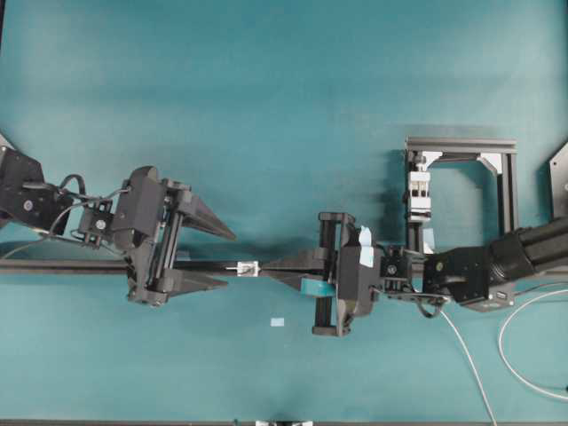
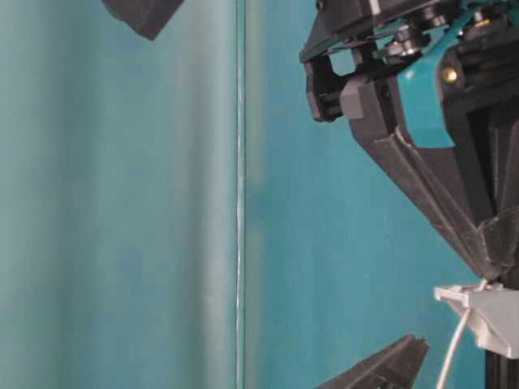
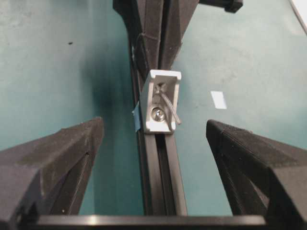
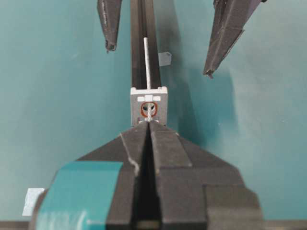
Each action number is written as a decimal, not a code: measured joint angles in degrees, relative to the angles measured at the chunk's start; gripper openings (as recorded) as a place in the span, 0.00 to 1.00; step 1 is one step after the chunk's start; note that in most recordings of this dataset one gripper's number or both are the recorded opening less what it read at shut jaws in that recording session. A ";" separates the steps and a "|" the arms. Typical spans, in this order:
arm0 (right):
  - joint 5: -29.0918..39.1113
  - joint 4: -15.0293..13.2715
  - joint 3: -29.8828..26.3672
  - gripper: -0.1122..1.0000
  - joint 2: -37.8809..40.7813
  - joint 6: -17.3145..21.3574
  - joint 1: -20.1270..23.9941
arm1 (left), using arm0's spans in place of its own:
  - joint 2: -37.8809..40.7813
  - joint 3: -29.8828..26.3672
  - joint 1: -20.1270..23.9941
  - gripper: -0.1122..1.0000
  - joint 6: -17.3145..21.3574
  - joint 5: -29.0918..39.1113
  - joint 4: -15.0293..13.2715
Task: Insert the wire into the hole on the left side and pull it with the left arm.
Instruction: 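Move the left gripper to the bracket and close on the wire tip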
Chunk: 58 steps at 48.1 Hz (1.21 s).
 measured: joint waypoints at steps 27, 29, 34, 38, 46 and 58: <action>0.18 0.00 -0.18 0.15 0.00 -0.18 -0.18 | 0.09 -1.49 -0.26 0.81 -3.78 2.46 0.00; 0.18 0.00 -0.18 0.15 0.00 -0.26 -0.18 | 0.09 -1.49 -0.18 0.80 -3.78 2.64 0.00; 0.26 -0.09 -0.18 0.15 0.00 -0.18 -0.18 | 0.09 -1.67 -0.26 0.68 -3.78 2.72 0.00; 0.26 -0.09 -0.26 0.15 0.00 -0.26 -0.26 | 0.09 -1.67 -0.18 0.47 -3.78 2.72 0.09; 0.26 -0.09 -0.26 0.15 0.00 -0.26 -0.26 | -0.35 -1.67 -0.53 0.13 -3.43 2.72 0.18; 0.44 -0.18 -0.26 0.15 0.00 -0.26 -0.26 | -0.70 -1.67 -0.70 0.01 -3.08 2.72 0.18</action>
